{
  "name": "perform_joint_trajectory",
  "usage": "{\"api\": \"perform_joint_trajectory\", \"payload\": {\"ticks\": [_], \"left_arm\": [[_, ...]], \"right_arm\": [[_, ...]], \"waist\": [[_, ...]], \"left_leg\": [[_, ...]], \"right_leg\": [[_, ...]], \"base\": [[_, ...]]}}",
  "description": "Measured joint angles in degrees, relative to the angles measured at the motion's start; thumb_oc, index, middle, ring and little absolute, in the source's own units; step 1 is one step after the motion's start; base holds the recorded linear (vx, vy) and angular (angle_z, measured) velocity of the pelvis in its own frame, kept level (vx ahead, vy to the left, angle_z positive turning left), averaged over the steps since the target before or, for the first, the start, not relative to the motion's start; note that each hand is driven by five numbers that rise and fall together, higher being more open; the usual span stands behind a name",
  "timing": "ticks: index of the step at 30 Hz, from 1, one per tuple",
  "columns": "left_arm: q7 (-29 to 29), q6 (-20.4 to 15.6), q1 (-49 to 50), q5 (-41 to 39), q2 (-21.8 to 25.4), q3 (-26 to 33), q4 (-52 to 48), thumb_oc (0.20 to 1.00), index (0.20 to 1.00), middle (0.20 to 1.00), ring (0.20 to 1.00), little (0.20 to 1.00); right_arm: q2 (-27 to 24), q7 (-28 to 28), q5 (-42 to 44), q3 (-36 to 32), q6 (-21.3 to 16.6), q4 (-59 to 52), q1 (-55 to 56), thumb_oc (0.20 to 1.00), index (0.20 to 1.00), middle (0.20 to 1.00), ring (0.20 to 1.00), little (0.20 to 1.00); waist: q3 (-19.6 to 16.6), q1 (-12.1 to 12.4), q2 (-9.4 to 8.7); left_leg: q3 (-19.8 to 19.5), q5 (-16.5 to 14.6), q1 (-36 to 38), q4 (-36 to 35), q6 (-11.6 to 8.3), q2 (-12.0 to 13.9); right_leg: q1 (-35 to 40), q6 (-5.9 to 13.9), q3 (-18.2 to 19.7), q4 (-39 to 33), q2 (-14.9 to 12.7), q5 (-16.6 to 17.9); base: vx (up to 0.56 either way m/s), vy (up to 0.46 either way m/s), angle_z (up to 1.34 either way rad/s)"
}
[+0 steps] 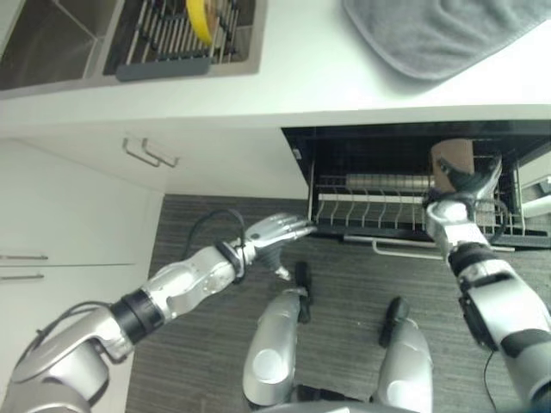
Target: Place the dishes in the dishwasher.
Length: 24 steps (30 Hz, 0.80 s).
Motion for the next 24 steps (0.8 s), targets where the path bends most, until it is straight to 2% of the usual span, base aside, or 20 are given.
{"api": "perform_joint_trajectory", "payload": {"ticks": [3,8,10,11,13,15,18,21,22,24], "left_arm": [[0.79,-0.39,1.73,0.61,-0.35,0.68,0.08,1.0,1.0,1.0,1.0,1.0],[1.71,-1.35,5.7,2.47,-1.35,0.71,0.19,1.0,1.0,1.0,1.0,1.0],[1.78,-1.78,8.21,2.78,-2.18,0.69,0.62,1.0,1.0,1.0,1.0,1.0],[1.97,-1.79,10.47,2.83,-2.65,0.57,1.5,1.0,1.0,1.0,1.0,1.0],[2.01,-1.51,11.75,2.83,-3.64,0.66,2.58,1.0,1.0,1.0,1.0,1.0],[2.77,-0.86,14.31,2.9,-5.56,0.9,3.41,1.0,1.0,1.0,1.0,1.0],[5.37,-0.32,16.06,2.89,-7.0,2.83,3.3,1.0,1.0,1.0,1.0,1.0],[7.21,0.03,17.55,2.79,-7.09,6.16,3.19,1.0,1.0,1.0,1.0,1.0],[8.22,0.01,18.58,2.47,-7.07,8.33,3.07,1.0,1.0,1.0,1.0,1.0],[9.11,-0.07,20.16,2.22,-7.1,12.07,2.32,1.0,1.0,1.0,1.0,1.0]], "right_arm": [[-0.29,-2.84,-3.14,0.04,0.16,-1.05,0.34,1.0,1.0,1.0,1.0,1.0],[0.13,-2.87,-3.17,-0.11,-1.42,-2.6,3.6,1.0,1.0,1.0,1.0,1.0],[1.14,-2.94,-2.78,-0.11,-3.57,-3.23,7.03,1.0,1.0,1.0,1.0,1.0],[2.86,-2.88,0.02,-0.5,-5.92,-4.82,10.87,1.0,1.0,1.0,1.0,1.0],[5.01,-2.33,3.11,-2.56,-9.42,-5.32,14.16,1.0,1.0,1.0,1.0,1.0],[8.68,0.35,6.13,-4.26,-14.31,-5.35,20.59,1.0,1.0,1.0,1.0,1.0],[9.78,6.1,7.04,-3.79,-19.09,-10.94,28.31,1.0,1.0,1.0,1.0,1.0],[9.62,8.62,7.18,-3.35,-21.13,-16.59,31.95,1.0,1.0,1.0,1.0,1.0],[9.31,10.04,7.78,-2.82,-21.62,-20.67,33.46,1.0,1.0,1.0,1.0,1.0],[9.31,12.19,8.21,-2.71,-22.16,-27.68,36.16,1.0,1.0,1.0,1.0,1.0]], "waist": [[-0.13,-0.39,-0.06],[-4.61,-0.38,-1.59],[-6.8,-0.49,-3.01],[-9.79,-0.76,-4.52],[-10.99,-1.0,-5.36],[-14.36,-1.23,-6.58],[-16.6,-2.72,-6.61],[-18.45,-3.59,-6.46],[-20.09,-4.35,-6.32],[-20.74,-4.66,-6.16]], "left_leg": [[0.09,0.0,1.31,-0.44,0.01,0.19],[-0.06,0.5,2.45,-2.52,-0.16,0.23],[0.07,0.45,4.66,-4.08,-0.33,0.23],[0.29,0.54,5.9,-5.42,-0.6,0.35],[0.61,0.7,8.11,-6.86,-0.84,0.45],[1.34,1.1,11.04,-9.69,-1.41,0.48],[1.3,1.52,13.76,-12.09,-1.79,0.42],[1.47,1.97,15.18,-13.75,-2.2,0.42],[1.52,2.2,15.53,-14.48,-2.34,0.46],[1.75,2.26,16.94,-15.28,-2.39,0.38]], "right_leg": [[1.67,0.03,-0.17,-0.87,0.3,0.3],[3.22,0.15,-1.04,-3.38,0.81,0.7],[5.23,0.29,-1.4,-5.29,1.12,0.78],[6.68,0.33,-1.52,-7.13,1.62,1.14],[9.11,0.26,-1.74,-9.28,2.07,1.64],[12.14,0.33,-1.82,-12.95,2.77,2.6],[15.85,0.22,-2.72,-16.58,3.42,3.72],[17.16,0.31,-2.81,-18.06,3.82,4.07],[17.38,0.31,-2.89,-18.55,3.84,4.09],[18.44,0.3,-2.8,-19.05,3.95,4.1]], "base": [[0.04,0.026,-0.02],[0.04,-0.001,0.02],[0.06,0.0,-0.04],[0.09,0.002,-0.11],[0.06,-0.007,-0.09],[0.05,-0.03,-0.12],[0.06,-0.035,-0.01],[0.03,-0.028,-0.02],[0.01,-0.043,-0.04],[0.01,-0.037,-0.04]]}}
